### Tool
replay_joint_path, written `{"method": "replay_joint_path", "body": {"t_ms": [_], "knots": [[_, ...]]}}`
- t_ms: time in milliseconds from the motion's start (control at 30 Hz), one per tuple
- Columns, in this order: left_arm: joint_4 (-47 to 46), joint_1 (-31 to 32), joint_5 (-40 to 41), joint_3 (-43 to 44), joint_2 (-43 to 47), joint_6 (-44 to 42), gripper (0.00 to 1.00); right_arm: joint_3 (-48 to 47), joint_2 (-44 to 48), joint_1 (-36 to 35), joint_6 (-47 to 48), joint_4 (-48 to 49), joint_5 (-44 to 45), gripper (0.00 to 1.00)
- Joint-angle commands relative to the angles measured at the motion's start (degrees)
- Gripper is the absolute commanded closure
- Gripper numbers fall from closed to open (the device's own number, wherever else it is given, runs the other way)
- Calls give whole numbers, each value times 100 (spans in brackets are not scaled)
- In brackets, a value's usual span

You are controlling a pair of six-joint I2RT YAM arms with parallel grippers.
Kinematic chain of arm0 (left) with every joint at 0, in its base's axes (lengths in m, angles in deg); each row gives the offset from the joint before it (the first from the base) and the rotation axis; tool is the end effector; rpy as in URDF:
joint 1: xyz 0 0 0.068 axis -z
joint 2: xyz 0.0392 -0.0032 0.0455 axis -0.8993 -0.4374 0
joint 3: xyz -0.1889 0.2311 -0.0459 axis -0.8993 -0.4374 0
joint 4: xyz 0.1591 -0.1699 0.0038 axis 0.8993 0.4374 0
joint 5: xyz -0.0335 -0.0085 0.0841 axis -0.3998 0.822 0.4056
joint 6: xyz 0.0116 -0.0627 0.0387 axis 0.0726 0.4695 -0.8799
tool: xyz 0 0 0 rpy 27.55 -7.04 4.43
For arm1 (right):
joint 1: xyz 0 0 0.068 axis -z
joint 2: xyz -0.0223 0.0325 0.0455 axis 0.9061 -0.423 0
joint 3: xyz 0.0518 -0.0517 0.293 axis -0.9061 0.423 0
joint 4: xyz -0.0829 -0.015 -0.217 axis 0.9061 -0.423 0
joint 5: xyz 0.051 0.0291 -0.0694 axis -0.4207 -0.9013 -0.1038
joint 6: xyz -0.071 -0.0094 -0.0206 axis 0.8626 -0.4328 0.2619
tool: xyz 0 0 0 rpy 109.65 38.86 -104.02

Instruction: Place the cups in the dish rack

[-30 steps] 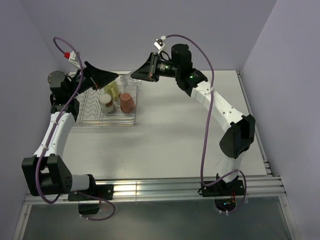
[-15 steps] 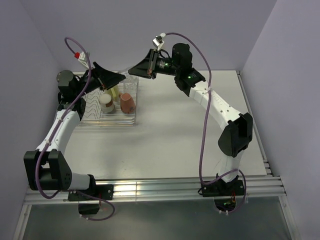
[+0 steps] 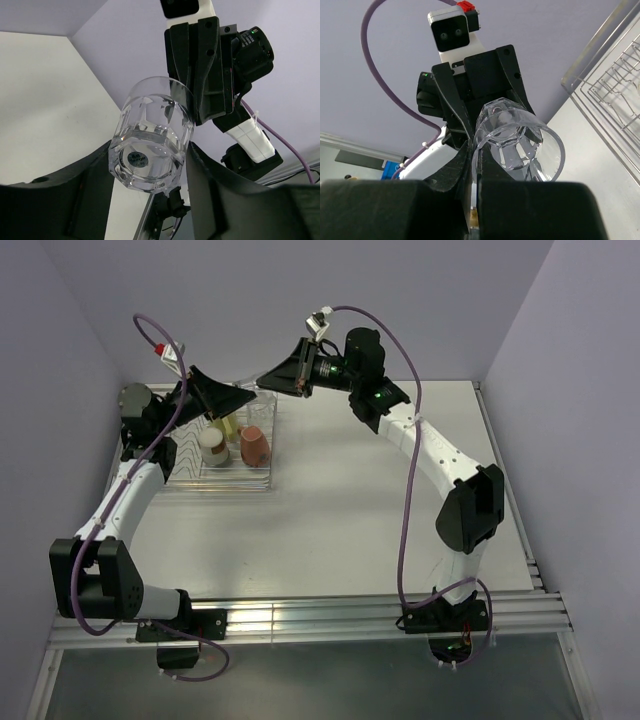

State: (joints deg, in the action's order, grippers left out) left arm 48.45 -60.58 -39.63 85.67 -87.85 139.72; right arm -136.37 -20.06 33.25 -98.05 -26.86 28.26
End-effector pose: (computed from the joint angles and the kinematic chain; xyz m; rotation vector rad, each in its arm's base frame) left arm 0.2876 -0.0692 0.4266 0.0918 1.6316 -1.5887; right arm 0.3417 0.2646 0.4609 -0.2987 1.8268 1.8447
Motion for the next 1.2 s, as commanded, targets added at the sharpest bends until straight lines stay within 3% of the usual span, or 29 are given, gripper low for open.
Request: {"method": "replay_joint_path", "body": {"t_ms": [0, 233, 300, 400, 500, 900, 1000, 1100, 1167], "knots": [[-462, 56, -109, 38, 21, 100, 47, -7, 16, -35, -22, 376, -125, 100], [-155, 64, -110, 152, 109, -67, 100, -78, -20, -88, 250, 104, -20, 98], [90, 64, -57, 205, 126, -199, 100, -60, 42, -97, 425, -79, 60, 92], [293, 64, 31, 284, 179, -366, 100, -113, 165, -97, 768, -501, 305, 76], [802, 47, 180, 451, 267, -690, 100, -104, 340, -71, 1067, -915, 648, 69], [3155, -331, 795, 996, 671, -2035, 100, 914, 1421, 403, 1463, -1469, 1773, 64], [4226, -585, 1322, 1294, 733, -2571, 100, 1161, 1641, 544, 1665, -1758, 2116, 64], [4993, -770, 2427, 1532, 768, -3107, 100, 1223, 1730, 641, 2024, -2197, 2625, 64], [5758, -884, 3570, 1857, 672, -3423, 100, 1267, 1747, 659, 2192, -2391, 2942, 64]]}}
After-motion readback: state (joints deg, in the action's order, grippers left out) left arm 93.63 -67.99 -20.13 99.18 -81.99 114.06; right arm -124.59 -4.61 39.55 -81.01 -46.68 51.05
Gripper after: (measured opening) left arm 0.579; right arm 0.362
